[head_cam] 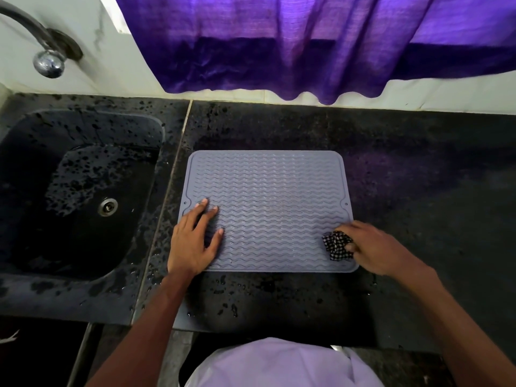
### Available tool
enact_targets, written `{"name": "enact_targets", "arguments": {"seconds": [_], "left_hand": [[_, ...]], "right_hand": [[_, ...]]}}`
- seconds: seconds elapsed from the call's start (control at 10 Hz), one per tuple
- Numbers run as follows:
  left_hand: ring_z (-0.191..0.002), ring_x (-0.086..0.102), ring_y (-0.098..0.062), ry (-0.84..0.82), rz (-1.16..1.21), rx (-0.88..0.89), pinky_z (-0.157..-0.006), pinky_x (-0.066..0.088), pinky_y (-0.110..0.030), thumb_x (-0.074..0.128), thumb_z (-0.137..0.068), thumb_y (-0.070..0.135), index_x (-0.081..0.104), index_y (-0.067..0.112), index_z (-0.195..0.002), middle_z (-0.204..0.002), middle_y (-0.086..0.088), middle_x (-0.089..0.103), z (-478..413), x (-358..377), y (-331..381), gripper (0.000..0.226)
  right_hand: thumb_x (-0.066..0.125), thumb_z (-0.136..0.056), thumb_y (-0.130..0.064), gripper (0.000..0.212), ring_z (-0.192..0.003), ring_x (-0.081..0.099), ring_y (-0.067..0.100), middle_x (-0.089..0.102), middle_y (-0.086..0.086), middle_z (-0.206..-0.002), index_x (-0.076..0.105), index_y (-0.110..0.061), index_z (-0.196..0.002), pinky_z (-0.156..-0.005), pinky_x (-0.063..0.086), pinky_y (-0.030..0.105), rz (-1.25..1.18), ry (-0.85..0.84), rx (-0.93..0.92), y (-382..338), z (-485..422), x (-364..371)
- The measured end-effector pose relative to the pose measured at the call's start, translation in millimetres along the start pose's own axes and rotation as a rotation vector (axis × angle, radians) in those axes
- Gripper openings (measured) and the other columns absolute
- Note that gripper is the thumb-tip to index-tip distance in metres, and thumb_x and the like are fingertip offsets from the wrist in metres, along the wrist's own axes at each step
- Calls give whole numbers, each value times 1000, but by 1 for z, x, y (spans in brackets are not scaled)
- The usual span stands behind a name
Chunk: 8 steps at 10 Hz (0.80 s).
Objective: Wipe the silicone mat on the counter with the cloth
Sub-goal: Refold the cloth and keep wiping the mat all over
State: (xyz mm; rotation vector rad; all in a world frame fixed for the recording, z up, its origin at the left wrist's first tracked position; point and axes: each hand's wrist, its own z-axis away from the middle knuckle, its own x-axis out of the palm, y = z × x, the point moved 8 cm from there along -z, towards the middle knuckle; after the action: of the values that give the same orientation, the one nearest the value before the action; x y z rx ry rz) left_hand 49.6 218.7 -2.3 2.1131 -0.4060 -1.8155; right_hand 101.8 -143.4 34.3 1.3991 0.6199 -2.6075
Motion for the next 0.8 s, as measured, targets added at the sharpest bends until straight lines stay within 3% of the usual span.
{"name": "enact_targets", "arguments": {"seconds": [0.2, 0.5, 0.7, 0.8], "left_hand": [[-141, 42, -25, 1, 1, -4, -108, 42, -51, 48, -96, 52, 52, 20, -144, -158, 0, 39, -1, 0, 1, 57], [-142, 40, -23, -3, 3, -9, -109, 41, -50, 47, -97, 53, 51, 20, -145, -158, 0, 39, 0, -3, 3, 59], [-141, 41, -24, -11, 5, -7, -109, 41, -50, 46, -97, 54, 50, 22, -146, -159, 1, 37, -1, -1, 2, 59], [-142, 40, -23, -18, 4, -12, -110, 40, -50, 45, -97, 55, 49, 23, -146, -160, 2, 36, -1, 0, 0, 60]], "right_hand": [[52, -90, -16, 40, -119, 49, 22, 51, 0, -126, 48, -21, -129, -98, 45, 44, -47, 8, -11, -19, -12, 4], [52, -90, -17, 30, -111, 52, 18, 56, 2, -118, 51, -18, -120, -97, 44, 37, -116, -5, -218, -109, -35, 22], [54, -94, -18, 31, -113, 49, 17, 57, 4, -122, 51, -18, -125, -97, 42, 37, -317, -45, -320, -168, -42, 31], [57, -94, -22, 34, -110, 51, 15, 57, 2, -121, 49, -18, -126, -90, 43, 32, -454, -8, -331, -164, -33, 24]]}}
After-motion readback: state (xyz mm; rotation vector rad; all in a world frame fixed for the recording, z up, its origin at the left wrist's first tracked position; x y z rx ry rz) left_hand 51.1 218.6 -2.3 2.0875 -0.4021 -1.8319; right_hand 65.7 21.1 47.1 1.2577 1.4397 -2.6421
